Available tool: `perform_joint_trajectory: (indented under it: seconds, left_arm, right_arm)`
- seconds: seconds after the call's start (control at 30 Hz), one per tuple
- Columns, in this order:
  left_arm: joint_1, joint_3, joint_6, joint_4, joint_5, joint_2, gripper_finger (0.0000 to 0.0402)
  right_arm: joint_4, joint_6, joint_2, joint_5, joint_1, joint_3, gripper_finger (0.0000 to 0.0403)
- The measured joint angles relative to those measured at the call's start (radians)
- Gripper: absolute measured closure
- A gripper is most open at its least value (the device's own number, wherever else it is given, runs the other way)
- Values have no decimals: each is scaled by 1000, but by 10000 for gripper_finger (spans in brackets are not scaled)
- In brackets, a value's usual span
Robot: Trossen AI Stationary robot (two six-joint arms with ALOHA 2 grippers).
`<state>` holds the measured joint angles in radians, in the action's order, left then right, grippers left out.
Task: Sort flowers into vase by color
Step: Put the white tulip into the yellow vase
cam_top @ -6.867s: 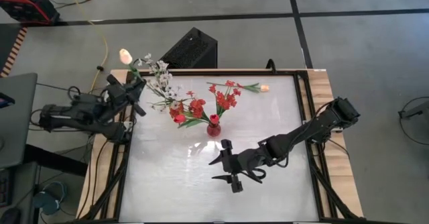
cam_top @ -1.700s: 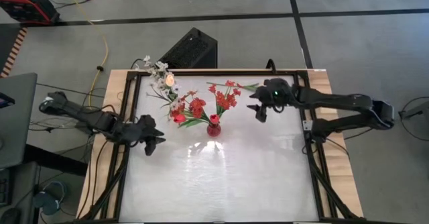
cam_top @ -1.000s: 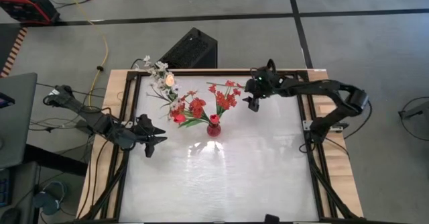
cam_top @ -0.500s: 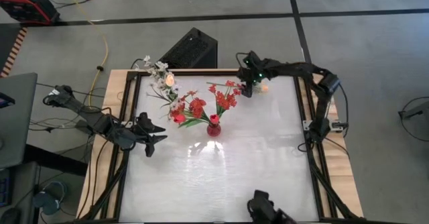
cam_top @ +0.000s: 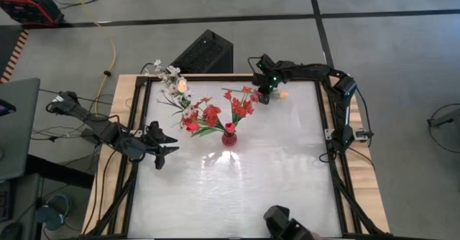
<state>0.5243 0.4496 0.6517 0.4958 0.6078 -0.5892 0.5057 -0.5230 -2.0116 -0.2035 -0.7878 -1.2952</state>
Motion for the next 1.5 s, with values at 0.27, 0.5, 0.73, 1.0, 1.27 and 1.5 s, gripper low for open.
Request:
perform_joint_trajectory:
  seconds: [0.27, 0.5, 0.73, 1.0, 1.27, 1.5]
  left_arm:
    - [0, 0, -16, 0, -11, 1, 262]
    - [0, 0, -20, 0, -78, 1, 262]
    - [0, 0, -42, -42, -155, 1, 262]
    - [0, 0, -146, -162, -290, 1, 262]
    - [0, 0, -167, -315, -339, 0, 262]
    - [0, -1, -138, -423, -338, -52, 262]
  right_arm:
    - [134, 1, 32, -3, 20, 4, 378]
    - [208, 60, 220, -3, 21, 7, 386]
    - [198, 113, 477, 47, 54, 7, 387]
    - [74, 100, 756, 285, 213, 6, 387]
    - [-15, -3, 910, 365, 520, 6, 387]
    - [-19, -83, 880, 493, 859, 6, 387]
